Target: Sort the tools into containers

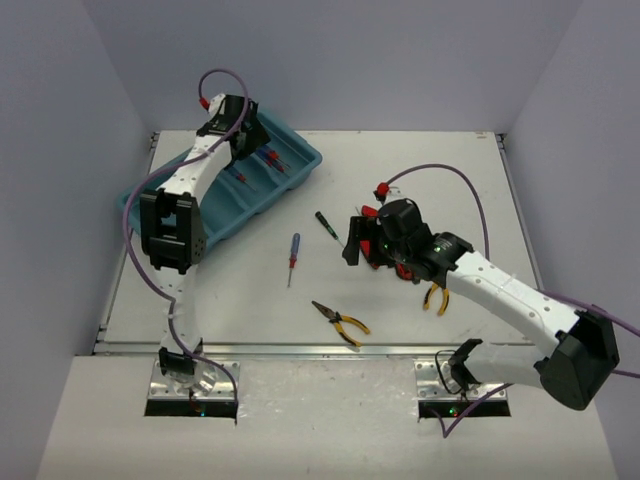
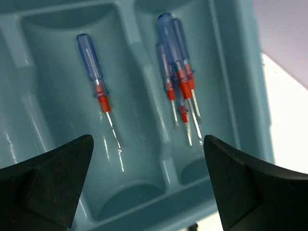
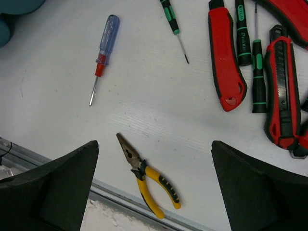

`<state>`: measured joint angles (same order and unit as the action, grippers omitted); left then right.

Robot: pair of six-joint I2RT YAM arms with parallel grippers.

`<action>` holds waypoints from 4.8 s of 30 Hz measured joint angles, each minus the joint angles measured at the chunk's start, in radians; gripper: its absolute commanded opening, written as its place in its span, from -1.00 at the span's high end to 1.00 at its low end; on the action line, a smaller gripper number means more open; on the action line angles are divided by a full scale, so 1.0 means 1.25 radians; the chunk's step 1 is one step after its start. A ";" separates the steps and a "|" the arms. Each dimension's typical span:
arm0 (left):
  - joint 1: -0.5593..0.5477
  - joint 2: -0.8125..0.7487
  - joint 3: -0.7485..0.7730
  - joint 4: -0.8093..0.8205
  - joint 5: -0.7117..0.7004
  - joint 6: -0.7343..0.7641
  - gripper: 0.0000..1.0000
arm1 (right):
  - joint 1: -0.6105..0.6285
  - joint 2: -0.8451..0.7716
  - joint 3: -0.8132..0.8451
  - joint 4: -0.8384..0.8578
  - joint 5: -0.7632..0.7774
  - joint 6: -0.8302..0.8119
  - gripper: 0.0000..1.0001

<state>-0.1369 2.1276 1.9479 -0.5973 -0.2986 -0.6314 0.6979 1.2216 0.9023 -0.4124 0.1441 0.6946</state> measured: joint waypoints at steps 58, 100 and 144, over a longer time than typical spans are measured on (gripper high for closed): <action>0.001 0.163 -0.002 -0.033 -0.083 -0.120 1.00 | -0.035 -0.117 -0.081 -0.042 0.081 -0.094 -0.97; -0.041 0.031 0.055 0.094 0.202 -0.096 -1.00 | -0.049 -0.174 -0.054 -0.073 0.067 -0.104 -0.97; -0.339 -0.273 -0.610 0.124 0.093 0.127 1.00 | -0.053 -0.224 -0.025 -0.121 0.068 -0.168 -0.98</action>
<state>-0.5613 1.7864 1.1848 -0.4427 -0.1829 -0.4726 0.6311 0.9419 0.8707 -0.5640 0.2288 0.4850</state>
